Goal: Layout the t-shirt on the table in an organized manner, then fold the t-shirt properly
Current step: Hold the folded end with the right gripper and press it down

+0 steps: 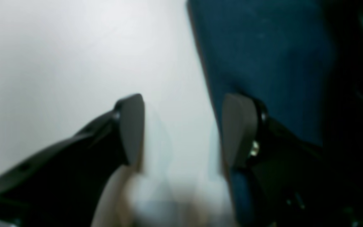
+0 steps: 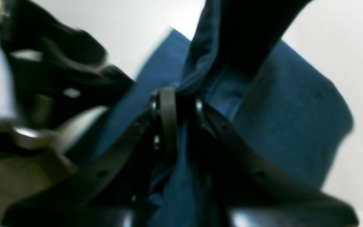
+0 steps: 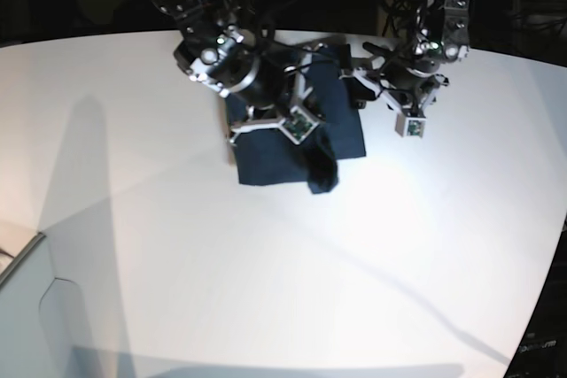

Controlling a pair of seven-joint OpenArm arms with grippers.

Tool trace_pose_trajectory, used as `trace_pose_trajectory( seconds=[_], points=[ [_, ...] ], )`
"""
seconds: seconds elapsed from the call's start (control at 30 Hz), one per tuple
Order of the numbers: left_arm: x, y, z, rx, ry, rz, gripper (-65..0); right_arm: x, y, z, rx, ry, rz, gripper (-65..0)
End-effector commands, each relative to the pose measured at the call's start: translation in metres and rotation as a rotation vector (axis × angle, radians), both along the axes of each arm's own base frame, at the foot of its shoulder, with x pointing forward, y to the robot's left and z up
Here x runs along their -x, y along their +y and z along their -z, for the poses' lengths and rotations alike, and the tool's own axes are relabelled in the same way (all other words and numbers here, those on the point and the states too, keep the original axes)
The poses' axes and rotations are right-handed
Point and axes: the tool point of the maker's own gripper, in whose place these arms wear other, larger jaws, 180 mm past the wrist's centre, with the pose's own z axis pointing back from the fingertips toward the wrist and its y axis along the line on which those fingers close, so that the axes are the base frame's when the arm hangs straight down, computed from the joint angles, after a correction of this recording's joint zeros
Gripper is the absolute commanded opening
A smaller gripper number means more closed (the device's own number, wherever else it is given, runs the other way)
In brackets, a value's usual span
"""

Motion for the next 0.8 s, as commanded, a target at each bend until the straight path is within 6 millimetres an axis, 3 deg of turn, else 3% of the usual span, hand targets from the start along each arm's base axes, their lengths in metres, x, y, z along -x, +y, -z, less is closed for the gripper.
trace_pose_trajectory(
  seconds=[0.0,0.17,0.4,0.57,0.77],
  points=[
    [-0.008,0.001,-0.008,0.002,-0.035,-0.004,-26.9,-0.006,0.007,-0.015,-0.043,-0.039,-0.003,-65.0],
    [-0.013,0.002,-0.01,0.002,-0.044,-0.006,-26.9,-0.005,0.022,-0.017,-0.043,-0.046,-0.052,-65.0],
    [-0.013,0.003,-0.01,0.001,-0.044,-0.007,-26.9,-0.007,0.021,-0.003,-0.019,-0.018,-0.056,-65.0],
    [-0.014,0.004,-0.011,-0.001,-0.046,-0.009,-26.9,-0.009,0.01,-0.002,0.004,-0.03,-0.055,-58.5],
    [-0.014,0.004,-0.011,-0.001,-0.046,-0.009,-26.9,-0.011,-0.005,-0.011,0.029,-0.074,-0.058,-59.2]
  ],
)
